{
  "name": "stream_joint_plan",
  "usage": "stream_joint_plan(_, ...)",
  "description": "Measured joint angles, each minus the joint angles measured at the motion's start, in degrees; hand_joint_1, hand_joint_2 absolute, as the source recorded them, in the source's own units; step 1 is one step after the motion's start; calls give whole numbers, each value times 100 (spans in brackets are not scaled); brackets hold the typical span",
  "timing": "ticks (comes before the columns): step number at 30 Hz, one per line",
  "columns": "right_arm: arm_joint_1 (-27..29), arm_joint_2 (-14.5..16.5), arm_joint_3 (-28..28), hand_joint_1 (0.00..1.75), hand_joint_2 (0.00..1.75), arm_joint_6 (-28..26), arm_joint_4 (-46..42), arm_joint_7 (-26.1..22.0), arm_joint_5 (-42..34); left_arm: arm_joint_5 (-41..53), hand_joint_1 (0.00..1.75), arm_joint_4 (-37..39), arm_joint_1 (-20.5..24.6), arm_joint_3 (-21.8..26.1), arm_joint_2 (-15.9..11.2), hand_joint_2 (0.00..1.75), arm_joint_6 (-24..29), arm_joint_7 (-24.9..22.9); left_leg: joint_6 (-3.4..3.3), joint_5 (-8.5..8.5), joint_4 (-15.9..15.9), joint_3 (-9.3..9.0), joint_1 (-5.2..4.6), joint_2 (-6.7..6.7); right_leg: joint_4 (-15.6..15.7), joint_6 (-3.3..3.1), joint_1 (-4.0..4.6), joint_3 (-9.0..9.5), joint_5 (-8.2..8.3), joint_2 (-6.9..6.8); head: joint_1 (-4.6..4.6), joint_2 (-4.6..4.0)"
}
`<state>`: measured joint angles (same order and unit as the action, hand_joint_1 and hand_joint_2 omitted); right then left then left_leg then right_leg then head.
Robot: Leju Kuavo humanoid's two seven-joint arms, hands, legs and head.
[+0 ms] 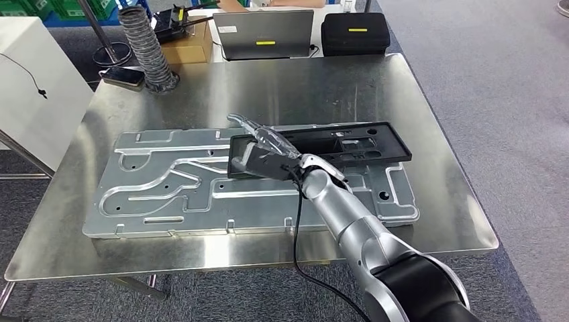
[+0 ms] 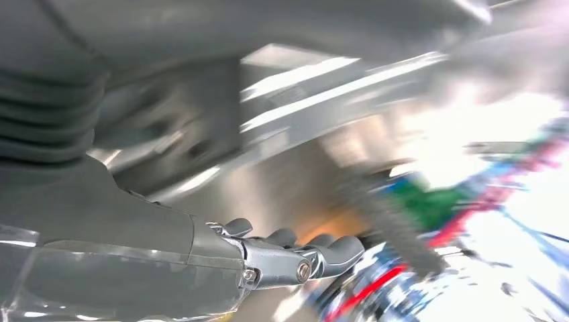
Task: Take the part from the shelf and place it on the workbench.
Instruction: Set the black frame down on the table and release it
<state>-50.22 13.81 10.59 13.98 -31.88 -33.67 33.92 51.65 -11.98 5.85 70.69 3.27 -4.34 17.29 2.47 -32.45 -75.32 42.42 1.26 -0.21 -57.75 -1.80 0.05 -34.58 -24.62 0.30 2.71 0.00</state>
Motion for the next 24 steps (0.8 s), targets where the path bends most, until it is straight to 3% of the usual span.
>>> stream_joint_plan(1,86,-27,-50,0,0,350,-307,20,-624,-29,0,0,-11,5,2,0,-21,-9,-1,75,16,-11,1,1,-8,4,1,1,-4,2,0,0)
stream_joint_plan(2,159,-81,-80,0,0,558,-631,70,-1195,-58,0,0,-18,11,4,0,-45,-11,-9,255,286,-144,2,1,-21,15,-2,3,-11,6,0,0)
stream_joint_plan(4,290,-311,-151,0,0,658,-1430,185,-2282,-137,0,0,-20,39,8,0,-111,17,-41,616,1104,-560,-4,-7,-64,61,3,-1,-45,5,0,0)
stream_joint_plan(5,367,-482,-226,0,0,565,-1879,231,-2722,-186,0,0,-22,62,13,0,-154,46,-75,709,1416,-715,-12,-16,-85,90,11,-8,-61,-2,-1,0)
stream_joint_plan(7,597,-890,-473,0,0,80,-2816,296,-3073,-273,0,0,-53,124,29,0,-249,108,-155,702,1622,-821,-35,-36,-91,153,31,-15,-70,-24,-1,-1)
stream_joint_plan(9,943,-1352,-850,0,0,-787,-3712,329,-2729,-360,0,0,-97,187,53,0,-354,170,-243,722,1641,-820,-38,-44,-85,224,21,1,-81,-37,-1,-1)
stream_joint_plan(11,1408,-1834,-1455,0,0,-1900,-4498,367,-1959,-443,0,0,-108,255,82,0,-440,230,-335,737,1667,-833,-25,-55,-292,308,1,-69,-239,-32,-2,0)
stream_joint_plan(14,2329,-2510,-2811,0,0,-3462,-5052,350,-710,-531,0,0,-131,355,122,0,-475,272,-421,726,1677,-836,-23,-106,-1308,405,-27,-559,-745,-23,-2,-1)
stream_joint_plan(15,2696,-2714,-3323,0,0,-3866,-5074,325,-402,-552,0,0,-148,389,134,0,-475,274,-433,720,1677,-837,-29,-120,-1574,419,-32,-704,-827,-22,-2,-1)
stream_joint_plan(16,3066,-2886,-3822,0,0,-4196,-5055,298,-157,-564,0,0,-162,420,144,0,-475,273,-443,714,1676,-838,-36,-132,-1634,420,-34,-750,-802,-23,-2,0)
stream_joint_plan(17,3412,-3026,-4276,0,0,-4451,-5017,277,39,-570,0,0,-174,445,152,0,-475,272,-449,708,1675,-841,-46,-142,-1494,411,-35,-696,-691,-24,-2,0)
stream_joint_plan(19,3994,-3191,-5235,0,0,-4771,-4864,155,409,-558,0,0,-187,468,171,0,-475,271,-450,699,1674,-853,-71,-143,-703,353,-21,-319,-327,-35,-2,0)
stream_joint_plan(21,4400,-3191,-6085,0,0,-4852,-4701,-12,838,-533,0,0,-188,475,189,0,-475,274,-426,691,1678,-862,-101,-117,-107,286,18,-21,-77,-53,-2,0)
stream_joint_plan(24,4712,-2969,-7037,0,0,-4902,-4495,-117,1658,-481,0,0,-172,477,197,0,-476,281,-344,692,1695,-882,-117,-72,2,220,44,19,-2,-41,-2,-1)
